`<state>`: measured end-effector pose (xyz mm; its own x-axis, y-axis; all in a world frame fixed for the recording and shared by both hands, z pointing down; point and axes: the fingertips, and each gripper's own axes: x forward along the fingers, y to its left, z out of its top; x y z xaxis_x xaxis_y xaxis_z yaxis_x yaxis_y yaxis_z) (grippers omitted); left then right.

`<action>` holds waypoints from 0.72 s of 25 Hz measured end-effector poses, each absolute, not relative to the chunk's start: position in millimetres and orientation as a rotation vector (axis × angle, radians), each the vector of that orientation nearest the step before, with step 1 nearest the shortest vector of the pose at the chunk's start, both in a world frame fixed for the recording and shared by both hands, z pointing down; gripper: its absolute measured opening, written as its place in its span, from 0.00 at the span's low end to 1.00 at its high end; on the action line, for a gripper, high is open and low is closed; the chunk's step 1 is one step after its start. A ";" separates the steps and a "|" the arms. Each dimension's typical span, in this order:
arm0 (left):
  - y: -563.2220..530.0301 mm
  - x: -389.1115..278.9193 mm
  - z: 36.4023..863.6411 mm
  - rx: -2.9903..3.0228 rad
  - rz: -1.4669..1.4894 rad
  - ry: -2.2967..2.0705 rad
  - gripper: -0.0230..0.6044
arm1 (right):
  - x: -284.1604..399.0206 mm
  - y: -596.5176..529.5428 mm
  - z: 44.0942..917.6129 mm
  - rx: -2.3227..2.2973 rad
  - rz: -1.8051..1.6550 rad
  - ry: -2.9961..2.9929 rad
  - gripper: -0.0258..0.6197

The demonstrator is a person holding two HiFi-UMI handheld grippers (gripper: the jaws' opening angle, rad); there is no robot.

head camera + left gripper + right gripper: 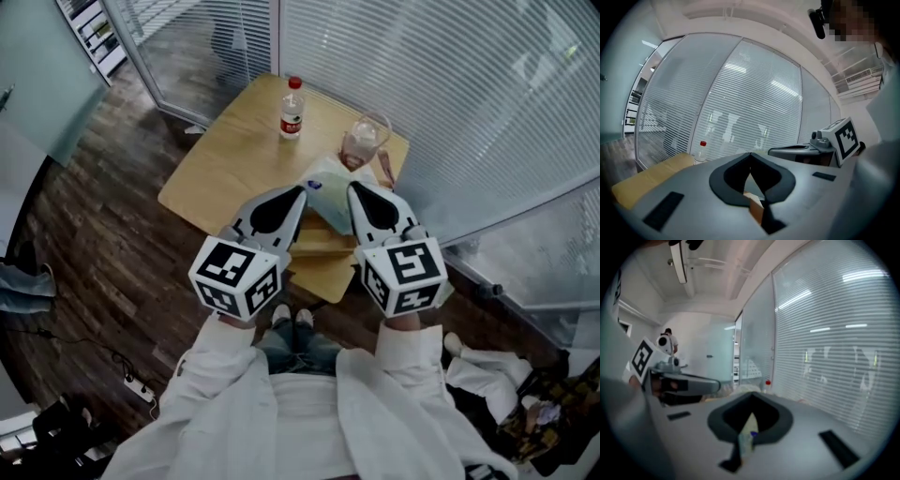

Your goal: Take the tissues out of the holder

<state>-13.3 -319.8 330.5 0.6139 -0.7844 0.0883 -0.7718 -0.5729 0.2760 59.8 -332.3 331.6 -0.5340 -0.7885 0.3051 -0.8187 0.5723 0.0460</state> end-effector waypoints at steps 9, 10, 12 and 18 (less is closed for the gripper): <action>-313.4 -18.9 288.2 2.654 -0.153 -1.315 0.05 | 68.4 -318.1 281.0 1.459 0.043 -2.589 0.06; -313.7 -18.0 283.1 2.666 -0.173 -1.320 0.05 | 70.6 -317.9 276.0 1.473 0.037 -2.601 0.06; -314.4 -17.5 274.5 2.686 -0.201 -1.333 0.05 | 73.6 -317.8 267.5 1.500 0.031 -2.624 0.06; -319.1 -9.4 256.5 2.737 -0.210 -1.365 0.05 | 79.4 -317.8 252.1 1.532 -0.007 -2.658 0.06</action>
<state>-9.4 -319.1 256.5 0.5947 -0.7991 -0.0884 -0.7888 -0.6012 0.1283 79.4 -317.8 252.1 -0.4994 -0.8642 0.0617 -0.8639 0.5021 0.0404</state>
